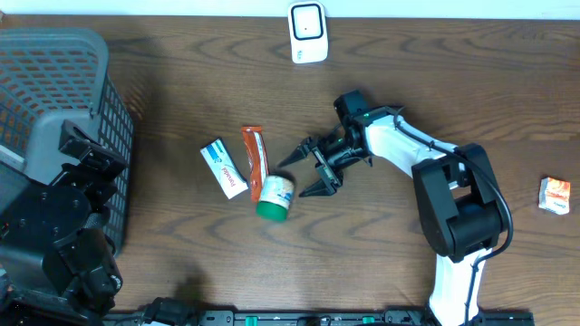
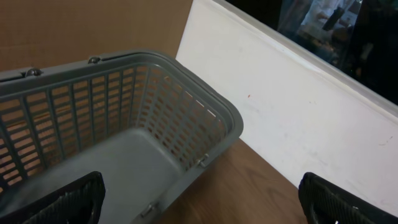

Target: Scan the item barcode

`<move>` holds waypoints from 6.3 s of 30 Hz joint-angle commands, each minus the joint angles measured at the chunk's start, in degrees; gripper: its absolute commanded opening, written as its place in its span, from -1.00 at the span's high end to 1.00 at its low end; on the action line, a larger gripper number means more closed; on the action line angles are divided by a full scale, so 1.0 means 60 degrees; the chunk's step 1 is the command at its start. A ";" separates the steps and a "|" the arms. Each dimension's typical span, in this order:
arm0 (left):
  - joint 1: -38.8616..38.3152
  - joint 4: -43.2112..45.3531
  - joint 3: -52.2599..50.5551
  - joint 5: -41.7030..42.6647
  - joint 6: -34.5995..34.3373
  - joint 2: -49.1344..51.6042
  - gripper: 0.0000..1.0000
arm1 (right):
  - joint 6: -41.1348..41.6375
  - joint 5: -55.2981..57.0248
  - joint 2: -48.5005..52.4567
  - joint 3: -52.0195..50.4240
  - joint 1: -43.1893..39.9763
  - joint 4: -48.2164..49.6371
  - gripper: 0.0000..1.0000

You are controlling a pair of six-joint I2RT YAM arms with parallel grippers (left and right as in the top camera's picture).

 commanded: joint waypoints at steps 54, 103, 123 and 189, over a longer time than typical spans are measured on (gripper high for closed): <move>0.0058 -0.0004 -0.0025 -0.0120 0.0153 0.0000 -0.99 | -0.0204 1.2069 -0.3810 0.0852 0.6481 -0.3202 -0.72; 0.0058 -0.0004 -0.0025 -0.0120 0.0153 0.0000 -0.99 | 0.3107 1.1253 -0.0943 0.0852 0.6291 -0.1446 -0.56; 0.0058 -0.0004 -0.0025 -0.0120 0.0153 0.0000 -0.99 | 0.3111 1.1118 -0.0594 0.0852 0.6295 -0.1468 -0.46; 0.0058 -0.0004 -0.0025 -0.0120 0.0153 0.0000 -0.99 | -0.0182 0.5504 -0.1902 0.1005 0.2069 -0.2138 -0.30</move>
